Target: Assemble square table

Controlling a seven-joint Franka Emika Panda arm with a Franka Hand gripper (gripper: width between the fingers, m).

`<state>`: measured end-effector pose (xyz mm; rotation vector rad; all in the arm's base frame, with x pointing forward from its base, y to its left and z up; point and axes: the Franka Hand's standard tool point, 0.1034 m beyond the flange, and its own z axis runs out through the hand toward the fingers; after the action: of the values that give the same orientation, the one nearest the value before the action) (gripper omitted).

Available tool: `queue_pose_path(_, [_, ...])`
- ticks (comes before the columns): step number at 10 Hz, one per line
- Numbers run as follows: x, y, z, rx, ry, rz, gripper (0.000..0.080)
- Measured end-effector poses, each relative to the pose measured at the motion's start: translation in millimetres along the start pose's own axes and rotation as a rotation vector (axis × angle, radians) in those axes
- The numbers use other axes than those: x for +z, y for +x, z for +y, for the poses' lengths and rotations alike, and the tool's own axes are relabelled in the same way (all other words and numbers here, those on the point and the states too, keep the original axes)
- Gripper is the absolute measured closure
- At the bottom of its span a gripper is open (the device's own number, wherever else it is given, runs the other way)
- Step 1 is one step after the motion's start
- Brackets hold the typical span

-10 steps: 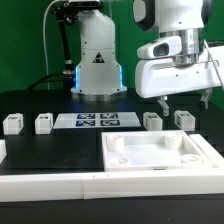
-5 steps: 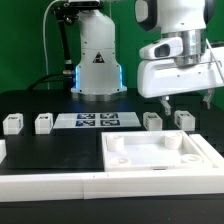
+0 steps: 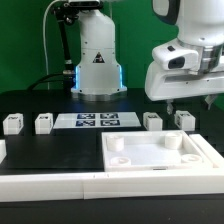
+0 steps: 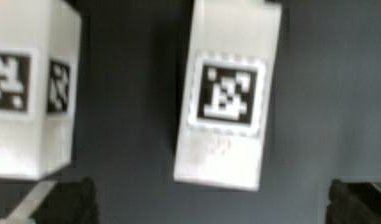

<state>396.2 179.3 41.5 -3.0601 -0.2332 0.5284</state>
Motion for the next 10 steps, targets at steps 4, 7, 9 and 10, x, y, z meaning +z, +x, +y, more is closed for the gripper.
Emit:
queue_pose_path(4, [14.5, -5.3, -5.4, 0.014, -0.015, -0.292, 0.015])
queue_pose_path(7, [23.1, -12.9, -4.6, 0.015, -0.023, -0.482, 0.015])
queue_pose_path(9, [29.5, -9.8, -5.3, 0.014, -0.023, -0.541, 0.015])
queue_pose_path(10, [30.4, -10.0, -5.5, 0.014, -0.024, -0.539, 0.015])
